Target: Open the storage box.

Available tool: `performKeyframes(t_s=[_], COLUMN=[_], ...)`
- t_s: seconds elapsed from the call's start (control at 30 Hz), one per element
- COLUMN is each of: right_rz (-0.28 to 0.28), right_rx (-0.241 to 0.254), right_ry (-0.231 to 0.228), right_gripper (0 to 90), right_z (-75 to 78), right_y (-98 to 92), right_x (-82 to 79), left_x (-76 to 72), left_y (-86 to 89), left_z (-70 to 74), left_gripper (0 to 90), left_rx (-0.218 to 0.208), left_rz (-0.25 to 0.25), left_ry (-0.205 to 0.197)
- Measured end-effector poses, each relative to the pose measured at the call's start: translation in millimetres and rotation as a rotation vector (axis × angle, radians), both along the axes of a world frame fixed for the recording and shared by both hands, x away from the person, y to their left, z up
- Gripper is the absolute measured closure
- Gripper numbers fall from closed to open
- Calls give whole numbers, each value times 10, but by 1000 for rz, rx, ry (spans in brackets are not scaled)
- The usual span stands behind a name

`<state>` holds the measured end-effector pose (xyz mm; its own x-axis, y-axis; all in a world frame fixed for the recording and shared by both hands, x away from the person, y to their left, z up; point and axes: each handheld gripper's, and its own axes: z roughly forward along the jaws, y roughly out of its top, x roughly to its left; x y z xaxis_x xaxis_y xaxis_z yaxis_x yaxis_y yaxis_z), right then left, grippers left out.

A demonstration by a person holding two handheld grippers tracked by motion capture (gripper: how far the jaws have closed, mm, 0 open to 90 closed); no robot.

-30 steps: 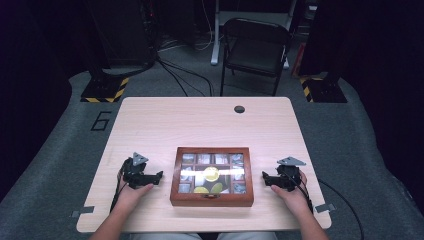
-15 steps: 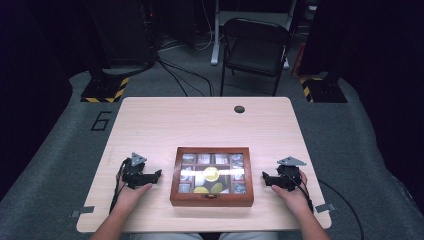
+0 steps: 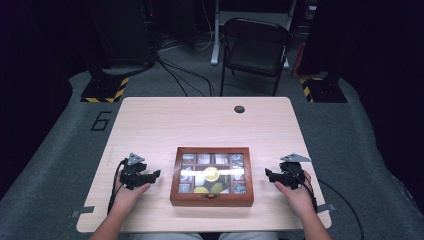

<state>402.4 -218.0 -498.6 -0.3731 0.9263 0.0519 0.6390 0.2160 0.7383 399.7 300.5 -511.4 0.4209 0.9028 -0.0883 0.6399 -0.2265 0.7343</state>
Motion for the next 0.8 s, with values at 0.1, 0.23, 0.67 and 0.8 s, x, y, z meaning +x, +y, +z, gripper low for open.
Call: performKeyframes(t_s=[0.1, 0.23, 0.67, 0.8], right_rz=[16, 41, 170, 206], right_rx=[-7, -14, -23, -22], right_ry=[-6, -13, -61, -72], right_gripper=[400, 417, 493, 503], right_z=[98, 233, 465, 498], right_y=[14, 42, 250, 308], right_x=[-20, -54, -385, -501], left_x=[-36, -77, -369, -444], left_y=[4, 0, -191, -224], left_z=[70, 173, 516, 548], left_gripper=[333, 335, 371, 374], left_rx=[-19, -46, -52, -79], left_rz=[-5, -20, -128, -149], left_ry=[-18, -15, -49, -42])
